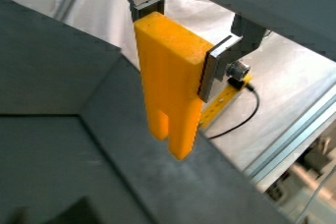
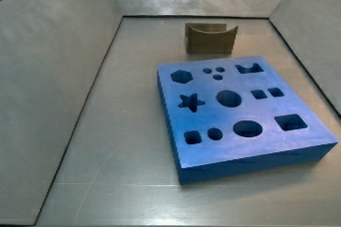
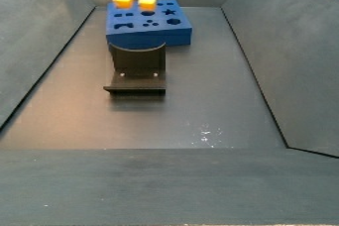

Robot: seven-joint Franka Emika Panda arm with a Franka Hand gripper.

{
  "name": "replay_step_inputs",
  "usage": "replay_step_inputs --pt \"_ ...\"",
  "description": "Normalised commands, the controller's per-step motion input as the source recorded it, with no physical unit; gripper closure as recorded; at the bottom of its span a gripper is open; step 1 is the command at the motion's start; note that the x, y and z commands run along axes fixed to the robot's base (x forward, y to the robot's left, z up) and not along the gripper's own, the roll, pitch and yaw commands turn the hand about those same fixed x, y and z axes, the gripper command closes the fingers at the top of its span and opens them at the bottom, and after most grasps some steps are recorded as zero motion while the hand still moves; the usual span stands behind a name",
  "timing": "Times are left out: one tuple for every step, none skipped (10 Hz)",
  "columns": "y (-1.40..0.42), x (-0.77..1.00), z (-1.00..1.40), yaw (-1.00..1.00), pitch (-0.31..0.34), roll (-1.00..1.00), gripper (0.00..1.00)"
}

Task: Pick up the double-square object. Move up. Place the double-square object on the fixture. Regrasp the double-square object. Move to above the board. Insert the double-square object.
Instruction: Move to above the board.

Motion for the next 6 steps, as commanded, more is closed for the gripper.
replay_step_inputs --pt "-1.0 -0.4 0.18 -0.14 0.143 -1.0 1.0" --pt "-1.0 -0.41 0.17 -0.14 0.144 -1.0 1.0" --pt "-1.0 -0.41 0.17 -0.13 0.157 -1.0 1.0" --pt "-1.0 -0.41 0.17 -0.12 0.166 -1.0 1.0" --pt "-1.0 -0.42 0.17 -0.1 0.168 -1.0 1.0" --pt "-1.0 -0.42 0.17 -0.1 0.166 -1.0 1.0"
